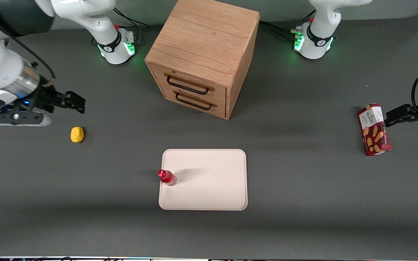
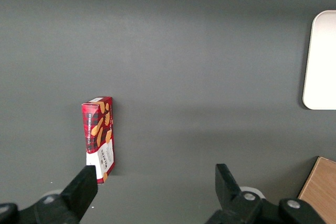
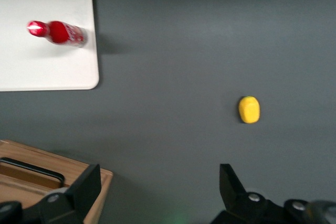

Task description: Place coke bottle on tray

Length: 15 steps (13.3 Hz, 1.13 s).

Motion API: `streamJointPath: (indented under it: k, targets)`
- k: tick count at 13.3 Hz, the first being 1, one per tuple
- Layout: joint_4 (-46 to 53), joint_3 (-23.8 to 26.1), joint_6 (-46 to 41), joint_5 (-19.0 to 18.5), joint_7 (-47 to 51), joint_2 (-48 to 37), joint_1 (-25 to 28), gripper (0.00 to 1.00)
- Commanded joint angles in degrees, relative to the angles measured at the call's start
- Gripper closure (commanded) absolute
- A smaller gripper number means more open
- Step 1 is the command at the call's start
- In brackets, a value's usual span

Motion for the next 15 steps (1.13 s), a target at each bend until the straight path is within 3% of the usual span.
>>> streamJointPath:
  k: [1,3,9,15]
  targets:
    - [-5.62,1.45,1.79,0.02,-8.17,-5.41,-6.12,0.0]
    - [-5.8,1.28,1.61,0.19,-12.57,-5.5,-8.68,0.0]
    - [-5.01,-3.28,4.15,0.37,-15.31,-4.8,-8.34,0.0]
    - [-0.97,-2.77,6.27,0.72,-17.95,-1.73,-10.0,0.0]
